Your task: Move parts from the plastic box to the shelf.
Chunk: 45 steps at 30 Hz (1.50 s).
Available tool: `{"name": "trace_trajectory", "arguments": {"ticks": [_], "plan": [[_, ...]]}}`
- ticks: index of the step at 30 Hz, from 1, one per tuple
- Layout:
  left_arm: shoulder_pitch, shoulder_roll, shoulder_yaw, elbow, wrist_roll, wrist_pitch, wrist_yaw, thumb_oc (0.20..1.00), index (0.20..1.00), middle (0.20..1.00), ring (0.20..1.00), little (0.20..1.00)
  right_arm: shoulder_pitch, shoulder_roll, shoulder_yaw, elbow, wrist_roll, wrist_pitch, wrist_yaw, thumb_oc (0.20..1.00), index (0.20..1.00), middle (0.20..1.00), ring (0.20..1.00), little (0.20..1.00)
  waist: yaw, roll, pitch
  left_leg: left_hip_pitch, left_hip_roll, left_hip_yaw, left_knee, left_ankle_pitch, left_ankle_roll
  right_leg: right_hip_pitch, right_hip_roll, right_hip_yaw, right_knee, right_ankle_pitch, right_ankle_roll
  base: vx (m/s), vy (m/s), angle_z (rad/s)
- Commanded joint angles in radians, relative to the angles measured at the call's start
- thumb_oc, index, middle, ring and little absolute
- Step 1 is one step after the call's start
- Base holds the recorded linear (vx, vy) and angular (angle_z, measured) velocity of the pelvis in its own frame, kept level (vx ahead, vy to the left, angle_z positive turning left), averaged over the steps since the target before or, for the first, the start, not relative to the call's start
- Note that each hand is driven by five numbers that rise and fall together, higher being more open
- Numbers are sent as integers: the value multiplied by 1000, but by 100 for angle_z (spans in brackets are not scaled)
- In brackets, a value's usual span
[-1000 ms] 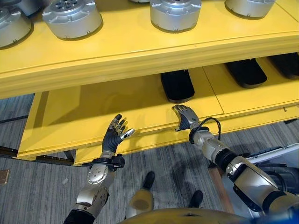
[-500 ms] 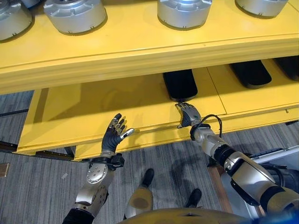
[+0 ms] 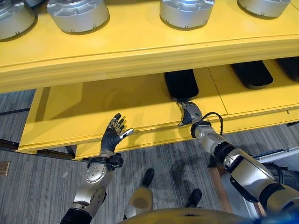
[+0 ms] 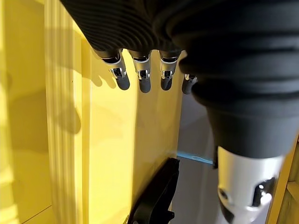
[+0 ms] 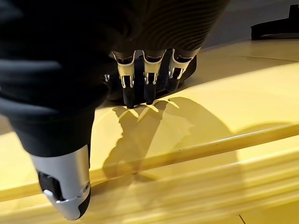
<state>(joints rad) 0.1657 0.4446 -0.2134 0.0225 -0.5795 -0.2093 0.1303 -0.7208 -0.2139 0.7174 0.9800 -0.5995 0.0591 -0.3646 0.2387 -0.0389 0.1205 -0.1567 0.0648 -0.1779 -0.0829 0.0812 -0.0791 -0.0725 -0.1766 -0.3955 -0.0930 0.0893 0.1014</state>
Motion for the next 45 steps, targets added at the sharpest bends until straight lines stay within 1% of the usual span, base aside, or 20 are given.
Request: {"name": "trace_trajectory", "arguments": {"ticks": [1, 23, 29, 32, 36, 38, 40, 42, 43, 45], "plan": [[-21, 43, -18, -55, -25, -68, -15, 1000, 1000, 1000, 1000, 1000, -154, -18, 17, 54, 31, 3, -35, 1000, 1000, 1000, 1000, 1000, 18, -25, -10, -5, -13, 23, -4, -18, 36, 74, -51, 18, 59, -89, 35, 0, 0, 0], [-21, 58, -20, -50, -25, -68, -17, 1000, 1000, 1000, 1000, 1000, -236, -35, 21, 118, 37, 9, -42, 1000, 1000, 1000, 1000, 1000, 29, -24, -12, -15, -18, 22, -4, -15, 39, 67, -50, 15, 55, -84, 35, 0, 0, 0], [-24, 55, -18, -44, -24, -66, -12, 1000, 1000, 1000, 1000, 1000, -209, -33, 19, 76, 41, 5, -39, 1000, 1000, 1000, 1000, 1000, 23, -23, -8, -16, -18, 24, -4, -14, 39, 64, -51, 17, 60, -84, 35, 0, 0, 0], [-23, 48, -11, -44, -24, -63, -2, 1000, 1000, 1000, 1000, 1000, -156, -23, 16, 7, 42, -3, -34, 1000, 1000, 1000, 1000, 1000, 11, -22, -2, -14, -15, 31, -4, -16, 40, 59, -51, 23, 62, -85, 35, -2, 1, -1], [-19, 38, 3, -39, -16, -61, 11, 1000, 1000, 1000, 1000, 1000, -90, -30, 11, -89, 53, -15, -26, 1000, 1000, 1000, 1000, 1000, -1, -18, 1, -10, -13, 37, -4, -17, 40, 54, -48, 31, 66, -86, 34, -5, 2, -2], [-14, 32, 22, -36, -3, -57, 23, 1000, 1000, 1000, 1000, 1000, -21, -30, 1, -177, 71, -29, -17, 1000, 1000, 1000, 1000, 1000, -16, -15, 5, -5, -10, 44, -4, -19, 41, 53, -48, 36, 69, -89, 34, -11, -3, -4], [-9, 26, 31, -34, 1, -55, 27, 1000, 1000, 1000, 1000, 1000, 37, -31, -13, -222, 90, -41, -11, 1000, 1000, 1000, 1000, 1000, -26, -14, 5, -1, -7, 49, -4, -21, 40, 53, -48, 40, 69, -90, 34, -8, -7, -5], [0, 18, 45, -31, 11, -53, 32, 1000, 1000, 1000, 1000, 1000, 101, -53, -44, -323, 113, -58, -5, 1000, 1000, 1000, 1000, 1000, -44, -13, 1, 5, -2, 59, -4, -23, 38, 55, -45, 45, 66, -91, 35, -8, -8, -12], [1, 18, 45, -31, 11, -53, 32, 1000, 1000, 1000, 1000, 1000, 103, -54, -44, -325, 113, -58, -5, 1000, 1000, 1000, 1000, 1000, -43, -13, 1, 6, -2, 59, -4, -23, 38, 55, -45, 45, 66, -91, 35, -13, -12, -11], [8, 16, 56, -33, 17, -50, 35, 1000, 1000, 1000, 1000, 1000, 130, -72, -62, -391, 121, -65, 0, 1000, 1000, 1000, 1000, 1000, -51, -14, -1, 9, 1, 64, -4, -23, 37, 56, -43, 50, 64, -91, 35, -10, -12, -8]]}}
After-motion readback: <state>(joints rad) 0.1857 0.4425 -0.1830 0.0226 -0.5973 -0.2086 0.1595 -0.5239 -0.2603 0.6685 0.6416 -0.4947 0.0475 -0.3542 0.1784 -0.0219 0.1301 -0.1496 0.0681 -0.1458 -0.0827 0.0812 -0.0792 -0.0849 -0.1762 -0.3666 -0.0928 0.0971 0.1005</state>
